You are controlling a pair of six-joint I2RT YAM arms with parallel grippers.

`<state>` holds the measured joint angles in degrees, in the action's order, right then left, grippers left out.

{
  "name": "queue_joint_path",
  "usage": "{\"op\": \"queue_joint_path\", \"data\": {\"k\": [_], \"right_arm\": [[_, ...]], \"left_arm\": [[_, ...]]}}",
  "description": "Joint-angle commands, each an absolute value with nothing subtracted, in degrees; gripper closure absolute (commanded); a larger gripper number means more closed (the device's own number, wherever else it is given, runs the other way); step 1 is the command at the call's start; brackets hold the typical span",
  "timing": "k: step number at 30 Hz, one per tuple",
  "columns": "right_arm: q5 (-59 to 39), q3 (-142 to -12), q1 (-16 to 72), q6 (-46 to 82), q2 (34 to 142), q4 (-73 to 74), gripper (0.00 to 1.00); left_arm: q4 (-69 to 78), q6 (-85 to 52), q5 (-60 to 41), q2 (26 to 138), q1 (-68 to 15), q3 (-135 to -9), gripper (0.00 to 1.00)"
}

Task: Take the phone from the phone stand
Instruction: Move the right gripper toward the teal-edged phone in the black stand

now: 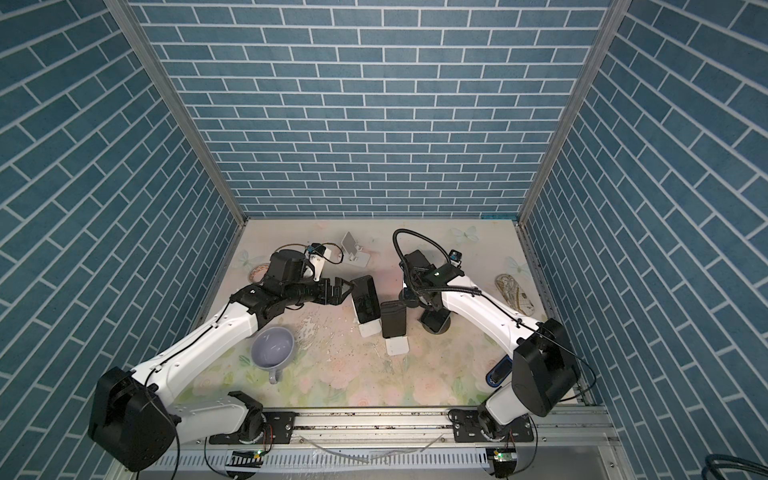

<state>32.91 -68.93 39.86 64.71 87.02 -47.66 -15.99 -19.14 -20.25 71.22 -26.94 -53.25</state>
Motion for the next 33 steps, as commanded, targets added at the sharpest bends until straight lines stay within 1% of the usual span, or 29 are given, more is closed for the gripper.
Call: {"op": "queue_joint_path", "data": {"k": [1,8,20,29,33], "right_arm": [[32.05,-68.1,39.39,67.59,88.02,-47.43,0.01],[31.55,-65.87,39.01,69.35,87.9,-46.66,0.01],[30.9,-66.61,39.11,69.3,86.46,-48.64,0.01],[34.62,-65.26,40.33,72.94,83.69,-53.63,0.02],[34.04,-64.7,40.38,72.88,83.75,-53.4,0.01]], "left_arm": [[-15.91,-17.88,-20.6,71.52,-27.03,-52.56,0.0],[-15.91,-17.41,-20.61,71.82,-27.05,-52.48,0.0],[-15.3,-17.43,-20.75,72.73,-27.05,-52.12,0.0],[-14.09,-17.67,-20.94,73.28,-27.05,-51.7,0.0],[-13.75,-17.67,-20.92,73.64,-27.04,-51.59,0.0]]}}
